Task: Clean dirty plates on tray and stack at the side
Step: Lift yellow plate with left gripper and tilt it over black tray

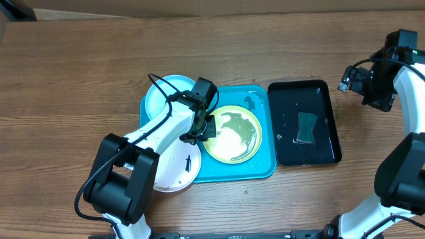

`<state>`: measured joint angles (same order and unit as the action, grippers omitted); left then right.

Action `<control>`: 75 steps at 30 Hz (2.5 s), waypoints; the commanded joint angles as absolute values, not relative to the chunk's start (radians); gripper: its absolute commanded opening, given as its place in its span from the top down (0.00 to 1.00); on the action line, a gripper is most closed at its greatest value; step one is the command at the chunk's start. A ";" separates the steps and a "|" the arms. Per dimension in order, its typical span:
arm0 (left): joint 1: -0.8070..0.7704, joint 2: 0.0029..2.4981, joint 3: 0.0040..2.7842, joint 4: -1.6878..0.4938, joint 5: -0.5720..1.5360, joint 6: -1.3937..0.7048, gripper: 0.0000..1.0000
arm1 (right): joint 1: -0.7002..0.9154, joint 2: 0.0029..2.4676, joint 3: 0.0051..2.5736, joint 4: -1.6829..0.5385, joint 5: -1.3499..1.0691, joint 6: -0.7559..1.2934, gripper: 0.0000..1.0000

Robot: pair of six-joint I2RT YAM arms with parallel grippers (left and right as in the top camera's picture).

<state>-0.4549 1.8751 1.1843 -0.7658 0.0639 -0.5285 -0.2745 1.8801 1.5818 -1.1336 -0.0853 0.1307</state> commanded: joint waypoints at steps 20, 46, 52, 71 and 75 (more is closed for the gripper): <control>-0.491 1.880 1.691 -0.934 -0.004 -0.442 0.96 | -0.276 1.859 1.590 -1.127 -0.080 0.134 0.00; -0.921 1.885 1.691 -0.721 -0.593 -0.327 0.96 | -0.276 1.859 1.590 -1.127 -0.080 0.134 0.00; -1.012 1.885 1.691 -0.669 -0.801 -0.210 0.96 | -0.276 1.859 1.590 -1.128 -0.080 0.135 0.00; -1.126 1.885 1.691 -0.392 -1.161 0.172 0.96 | -0.276 1.859 1.590 -1.127 -0.080 0.135 0.00; -1.128 1.885 1.691 -0.397 -1.125 0.167 0.96 | -0.276 1.859 1.590 -1.127 -0.080 0.134 0.00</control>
